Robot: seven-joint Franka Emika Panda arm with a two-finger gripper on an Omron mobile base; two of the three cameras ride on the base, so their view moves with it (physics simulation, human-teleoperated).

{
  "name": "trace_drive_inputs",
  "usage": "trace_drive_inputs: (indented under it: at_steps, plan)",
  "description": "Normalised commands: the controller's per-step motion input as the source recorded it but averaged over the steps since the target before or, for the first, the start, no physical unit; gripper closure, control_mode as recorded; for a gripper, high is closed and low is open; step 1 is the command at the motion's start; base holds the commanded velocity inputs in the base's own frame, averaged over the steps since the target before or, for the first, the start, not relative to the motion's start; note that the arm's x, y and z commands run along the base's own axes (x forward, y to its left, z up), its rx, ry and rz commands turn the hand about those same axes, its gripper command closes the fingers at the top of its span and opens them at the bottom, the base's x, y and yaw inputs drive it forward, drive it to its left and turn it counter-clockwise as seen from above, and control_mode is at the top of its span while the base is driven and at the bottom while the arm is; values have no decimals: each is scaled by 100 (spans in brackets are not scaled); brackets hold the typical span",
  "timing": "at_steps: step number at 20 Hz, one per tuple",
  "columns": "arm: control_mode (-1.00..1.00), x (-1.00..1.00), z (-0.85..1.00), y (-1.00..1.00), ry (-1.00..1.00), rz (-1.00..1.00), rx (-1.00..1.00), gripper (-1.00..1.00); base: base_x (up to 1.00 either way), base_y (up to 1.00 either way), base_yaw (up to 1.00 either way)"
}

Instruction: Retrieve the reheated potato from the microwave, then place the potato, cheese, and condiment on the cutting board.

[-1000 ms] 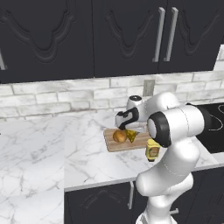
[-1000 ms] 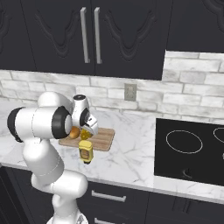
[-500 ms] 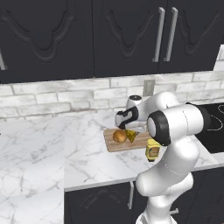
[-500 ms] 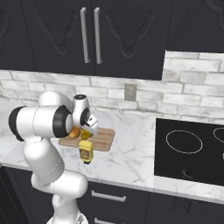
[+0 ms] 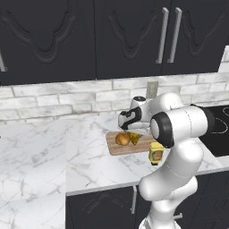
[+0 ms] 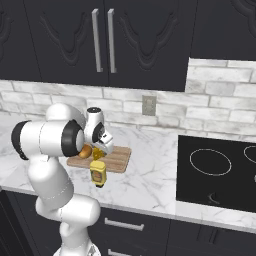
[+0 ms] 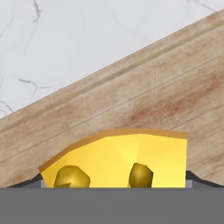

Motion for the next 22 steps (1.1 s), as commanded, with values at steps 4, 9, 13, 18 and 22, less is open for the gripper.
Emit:
trace_drive_inputs:
  at_steps: [4, 9, 13, 18, 22]
  plan:
    - [-100, 0, 0, 0, 6, 0, 0, -100, 0, 0, 0]
    - [-100, 0, 3, 0, 4, 0, 0, -100, 0, 0, 0]
    - [-100, -4, 6, 0, 2, 0, 0, -100, 0, 0, 0]
    - [-100, -2, 17, 0, 0, 0, 0, -100, 0, 0, 0]
    - [-100, -6, 25, -6, 0, 0, 0, -100, 0, 0, 0]
